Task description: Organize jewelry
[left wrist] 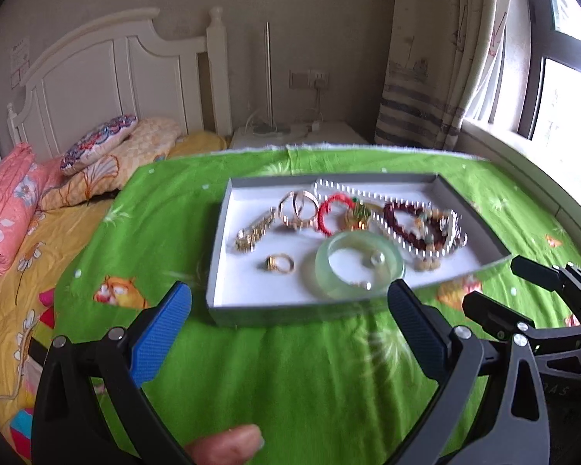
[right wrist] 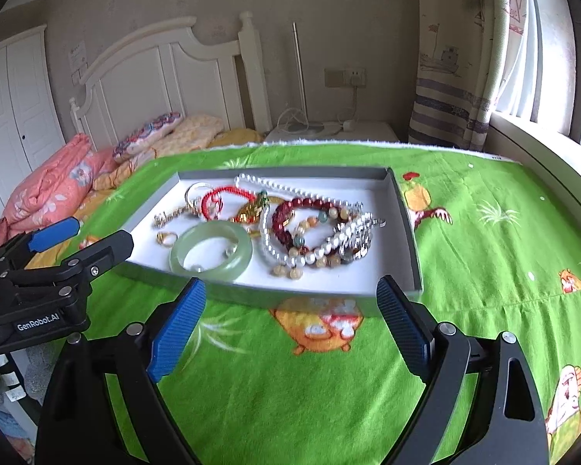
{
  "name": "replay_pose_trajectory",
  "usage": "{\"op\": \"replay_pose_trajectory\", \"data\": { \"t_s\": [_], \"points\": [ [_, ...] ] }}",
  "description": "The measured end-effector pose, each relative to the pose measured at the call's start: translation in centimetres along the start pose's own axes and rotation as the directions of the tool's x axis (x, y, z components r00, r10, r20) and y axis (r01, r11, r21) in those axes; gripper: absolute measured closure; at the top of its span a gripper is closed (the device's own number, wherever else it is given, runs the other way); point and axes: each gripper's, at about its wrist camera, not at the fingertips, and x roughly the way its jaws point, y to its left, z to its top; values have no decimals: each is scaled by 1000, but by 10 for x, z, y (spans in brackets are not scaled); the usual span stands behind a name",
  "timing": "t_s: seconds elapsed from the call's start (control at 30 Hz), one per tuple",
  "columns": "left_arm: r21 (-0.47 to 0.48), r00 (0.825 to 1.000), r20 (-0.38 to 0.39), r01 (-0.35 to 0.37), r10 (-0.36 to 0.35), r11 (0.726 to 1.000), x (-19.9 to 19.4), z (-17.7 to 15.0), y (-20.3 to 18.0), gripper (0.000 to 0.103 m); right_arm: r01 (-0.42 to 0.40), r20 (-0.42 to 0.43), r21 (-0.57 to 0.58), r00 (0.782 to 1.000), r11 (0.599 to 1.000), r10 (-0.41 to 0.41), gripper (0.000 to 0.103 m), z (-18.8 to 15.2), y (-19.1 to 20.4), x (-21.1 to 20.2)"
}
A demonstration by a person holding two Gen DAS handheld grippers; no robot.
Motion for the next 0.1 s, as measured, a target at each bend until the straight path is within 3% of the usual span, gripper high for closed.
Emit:
{"op": "replay_pose_trajectory", "data": {
  "t_s": [0.1],
  "points": [
    [15, 995, -104, 1, 1, 1000, 9, -20, -2, 2, 14, -91, -21, 996, 1000, -16, 17, -13, 4, 6]
  ]
}}
